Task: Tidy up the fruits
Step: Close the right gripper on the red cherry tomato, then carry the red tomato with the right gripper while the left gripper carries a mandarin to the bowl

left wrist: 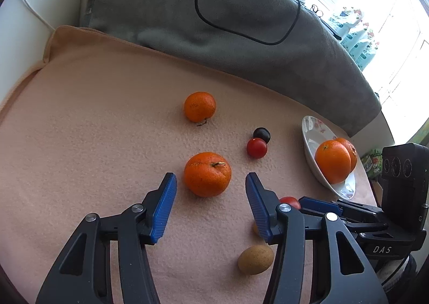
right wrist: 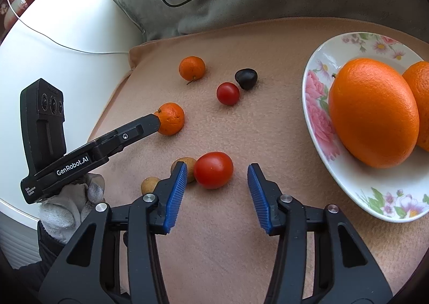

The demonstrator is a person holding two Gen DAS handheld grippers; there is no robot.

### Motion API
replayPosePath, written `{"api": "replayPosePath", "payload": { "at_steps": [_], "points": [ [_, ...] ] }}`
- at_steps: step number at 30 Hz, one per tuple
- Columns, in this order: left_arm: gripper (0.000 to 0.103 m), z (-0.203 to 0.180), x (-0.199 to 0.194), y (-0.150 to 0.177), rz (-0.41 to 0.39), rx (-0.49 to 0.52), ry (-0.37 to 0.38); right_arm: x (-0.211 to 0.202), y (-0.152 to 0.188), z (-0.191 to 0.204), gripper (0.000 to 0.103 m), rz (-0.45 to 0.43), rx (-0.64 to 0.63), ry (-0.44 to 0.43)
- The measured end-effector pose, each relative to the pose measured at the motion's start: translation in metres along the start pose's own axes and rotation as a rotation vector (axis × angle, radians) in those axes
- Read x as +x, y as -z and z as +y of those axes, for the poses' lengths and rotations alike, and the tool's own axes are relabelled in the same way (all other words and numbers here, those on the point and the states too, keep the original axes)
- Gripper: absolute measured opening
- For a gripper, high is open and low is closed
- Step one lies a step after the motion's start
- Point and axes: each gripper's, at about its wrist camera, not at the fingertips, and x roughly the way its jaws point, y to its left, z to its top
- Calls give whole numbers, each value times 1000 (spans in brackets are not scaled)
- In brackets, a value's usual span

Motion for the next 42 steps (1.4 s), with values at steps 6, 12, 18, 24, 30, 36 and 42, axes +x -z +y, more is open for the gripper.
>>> {"api": "replayPosePath", "payload": {
  "at_steps": [6, 12, 18, 24, 30, 36, 42],
  "points": [
    [52, 4, 6, 0, 15, -17, 5, 6, -3, -1, 44, 11, 14, -14],
    [45, 7, 11, -1, 25, -29, 8, 9, -1, -4, 43, 21, 19, -16],
    [42, 8, 14, -2, 28, -30, 1, 10, 1, -5, 41, 24, 20, -23],
    [38, 6, 15, -2, 23, -20, 5, 10, 5, -1, 35, 29, -9, -19],
    [37, 7, 13, -2, 16, -30, 11, 6, 7, 0, 35, 15, -9, -14],
    [37, 5, 9, -2, 7, -30, 18, -9, 9, -2, 35, -24, -3, -11],
    [37, -4, 4, -5, -3, -23, 38, -27, 9, -4, 35, -62, -6, -6]
  ]
}}
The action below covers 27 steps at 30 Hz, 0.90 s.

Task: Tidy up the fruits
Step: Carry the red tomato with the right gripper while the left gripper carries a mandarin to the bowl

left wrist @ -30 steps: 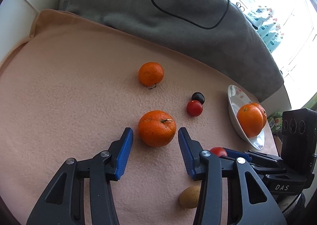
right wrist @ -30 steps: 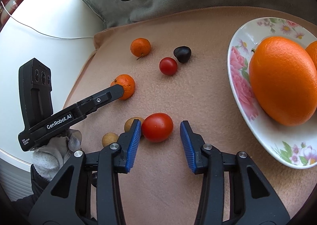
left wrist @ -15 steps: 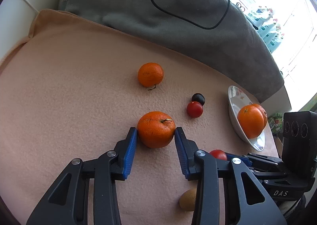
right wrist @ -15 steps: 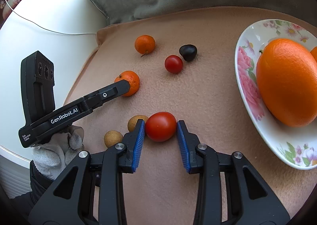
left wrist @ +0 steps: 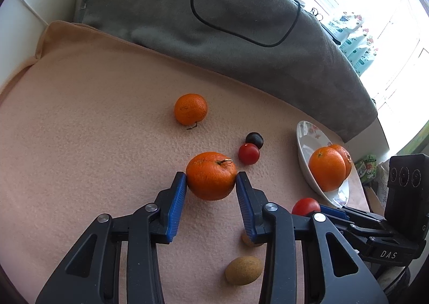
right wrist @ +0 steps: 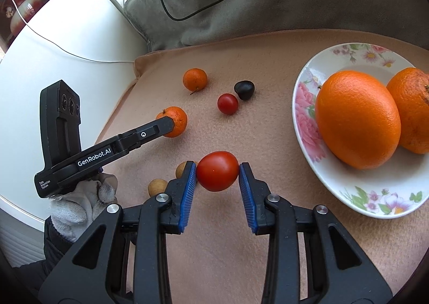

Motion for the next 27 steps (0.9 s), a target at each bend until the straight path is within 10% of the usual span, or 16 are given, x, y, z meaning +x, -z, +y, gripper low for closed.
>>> {"api": "replayPosePath", "payload": {
  "at_steps": [23, 27],
  "points": [
    [20, -60, 16, -16, 14, 147, 45, -70, 20, -46, 35, -128, 86, 83],
    [38, -71, 15, -5, 53, 208, 33, -74, 20, -50, 35, -144, 96, 84]
  ]
}}
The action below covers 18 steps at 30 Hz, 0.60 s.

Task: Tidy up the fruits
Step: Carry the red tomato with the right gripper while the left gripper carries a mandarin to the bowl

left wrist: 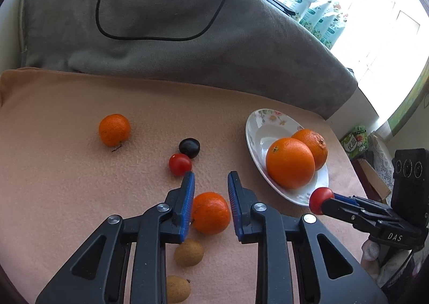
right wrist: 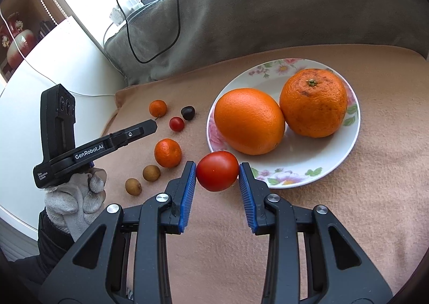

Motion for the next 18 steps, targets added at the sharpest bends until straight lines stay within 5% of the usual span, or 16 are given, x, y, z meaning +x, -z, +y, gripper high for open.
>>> {"api": "replayPosePath", "payload": {
  "at_steps": [1, 2, 11, 18],
  "points": [
    [52, -4, 1, 4, 8, 28, -30, -1, 0, 0, 35, -2, 0, 0],
    [54, -8, 3, 7, 12, 49, -59, -1, 0, 0, 35, -2, -1, -1],
    [54, -7, 17, 17, 73, 56, -95, -3, 2, 0, 35, -5, -12, 16],
    [37, -9, 25, 17, 85, 66, -83, -10, 3, 1, 35, -29, -39, 63]
  ]
}}
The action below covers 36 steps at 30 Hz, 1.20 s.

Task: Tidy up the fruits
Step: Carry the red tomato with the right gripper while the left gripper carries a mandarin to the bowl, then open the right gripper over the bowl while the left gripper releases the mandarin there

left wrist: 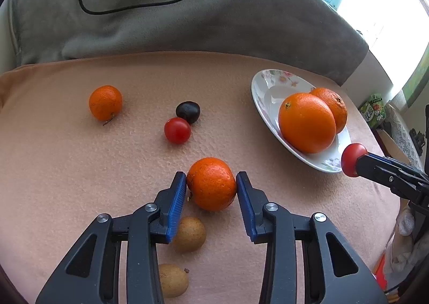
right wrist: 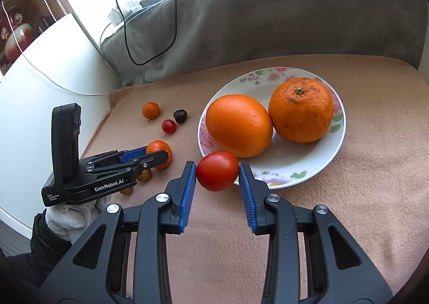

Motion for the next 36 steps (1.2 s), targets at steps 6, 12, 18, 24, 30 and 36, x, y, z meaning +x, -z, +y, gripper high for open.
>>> {"api": "replayPosePath", "payload": {
  "at_steps": [6, 12, 18, 24, 30, 36],
  "points": [
    [35, 4, -5, 0, -11, -24, 23, -4, -1, -4, 35, -15, -8, 33],
    [35, 3, -16, -16, -49, -39, 59, -7, -1, -11, 35, -27, -12, 62],
    [35, -17, -18, -42, -80, -2, 96, -7, -4, -20, 35, -26, -3, 90],
    [35, -43, -6, -69, -88, 48, 119, -7, -5, -26, 35, -25, -3, 112],
    [35, -67, 6, -86, -85, 82, 149, -4, -7, -27, 35, -19, -4, 121],
    [36, -80, 15, -92, -71, 92, 168, -2, -8, -25, 35, -17, -9, 126]
  ]
}}
